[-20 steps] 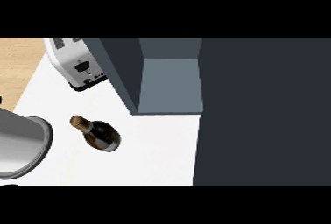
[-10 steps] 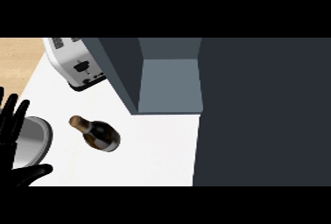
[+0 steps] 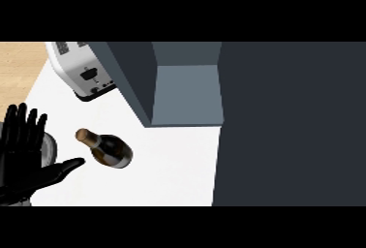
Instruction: Pick up the wine, place it into the cabinet and close the cabinet
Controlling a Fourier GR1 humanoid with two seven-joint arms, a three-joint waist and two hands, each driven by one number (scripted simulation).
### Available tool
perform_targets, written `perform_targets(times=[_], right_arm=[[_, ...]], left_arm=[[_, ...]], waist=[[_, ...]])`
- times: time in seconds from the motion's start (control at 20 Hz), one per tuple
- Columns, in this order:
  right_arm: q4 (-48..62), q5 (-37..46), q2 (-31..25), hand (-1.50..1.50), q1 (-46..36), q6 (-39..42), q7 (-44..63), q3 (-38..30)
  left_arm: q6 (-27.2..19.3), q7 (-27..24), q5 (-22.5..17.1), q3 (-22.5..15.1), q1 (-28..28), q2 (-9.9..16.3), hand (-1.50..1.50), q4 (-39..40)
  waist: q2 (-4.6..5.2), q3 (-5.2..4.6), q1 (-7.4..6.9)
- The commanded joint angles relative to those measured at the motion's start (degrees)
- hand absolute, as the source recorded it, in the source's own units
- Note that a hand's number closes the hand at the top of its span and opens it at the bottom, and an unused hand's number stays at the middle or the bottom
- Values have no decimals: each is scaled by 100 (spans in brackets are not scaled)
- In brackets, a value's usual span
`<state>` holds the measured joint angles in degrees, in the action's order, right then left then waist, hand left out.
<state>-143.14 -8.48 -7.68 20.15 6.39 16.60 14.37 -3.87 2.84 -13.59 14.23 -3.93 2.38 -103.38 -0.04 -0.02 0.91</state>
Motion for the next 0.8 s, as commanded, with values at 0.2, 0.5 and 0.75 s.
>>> perform_targets(times=[0.2,0.5,0.75], right_arm=[[-770,-718,15,-150,213,161,359,-119],[-902,-849,10,-150,468,347,228,-312],[-682,-1019,70,-150,191,376,237,-500]], left_arm=[[190,-653,126,40,64,-42,-150,1127],[978,-1598,-198,389,138,222,-150,2552],[1261,-2040,-95,-27,404,-160,-150,3230]], waist=[[-1,1,-39],[-2,-2,-5],[7,-2,-6]])
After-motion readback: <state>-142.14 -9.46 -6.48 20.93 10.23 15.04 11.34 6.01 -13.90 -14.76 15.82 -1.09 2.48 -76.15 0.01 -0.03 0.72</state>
